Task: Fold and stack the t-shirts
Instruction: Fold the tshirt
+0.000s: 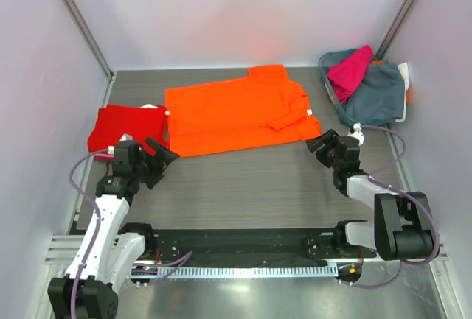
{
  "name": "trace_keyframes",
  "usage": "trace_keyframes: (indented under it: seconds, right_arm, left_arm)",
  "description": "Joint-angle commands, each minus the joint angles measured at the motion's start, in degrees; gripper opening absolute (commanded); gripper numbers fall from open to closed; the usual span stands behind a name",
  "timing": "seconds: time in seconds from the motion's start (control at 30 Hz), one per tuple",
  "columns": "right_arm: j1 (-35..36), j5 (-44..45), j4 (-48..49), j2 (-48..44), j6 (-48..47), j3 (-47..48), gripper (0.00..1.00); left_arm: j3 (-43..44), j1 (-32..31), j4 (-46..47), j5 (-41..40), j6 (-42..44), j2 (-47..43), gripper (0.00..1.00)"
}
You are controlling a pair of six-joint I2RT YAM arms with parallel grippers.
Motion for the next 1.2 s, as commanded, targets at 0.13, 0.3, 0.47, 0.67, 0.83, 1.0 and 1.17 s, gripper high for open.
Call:
trace_keyframes:
  seconds: [0.13,0.3,0.47,0.67,0.83,1.0,1.17]
  right_arm:
    - [0.2,5.7,4.1,2.9,3.2,0.0,0.64]
    - [0.2,7.5,5.2,10.3,6.5,2.4,0.56]
    - [0.2,9.9,9.3,17.1,10.5,4.0,0.53]
    - [0.2,12.7,10.3,23.2,13.1,6.4,0.49]
    - [0.4,14.5,9.3,25.2,13.0,8.9,0.29]
    - [0.6,16.9,8.6,23.3,12.4,7.7,0.01]
    - [0.6,17.7,4.9,12.9,13.3,1.9,0.01]
  left_arm:
    - [-4.7,-0.1,11.7,-5.9,-2.2,-6.4,0.92]
    - [-7.9,-0.1,14.8,-6.8,-4.2,-6.9,0.92]
    - [-9.3,-0.1,15.5,-7.5,-4.3,-6.9,0.91]
    - [-11.0,-0.1,16.6,-7.4,-4.5,-6.9,0.91]
    - [-11.7,-0.1,17.4,-7.3,-4.6,-6.0,0.91]
    - [-11.2,-0.1,18.3,-7.3,-3.9,-5.0,0.91]
    - [-11.2,-0.1,19.6,-6.2,-2.6,-2.8,0.91]
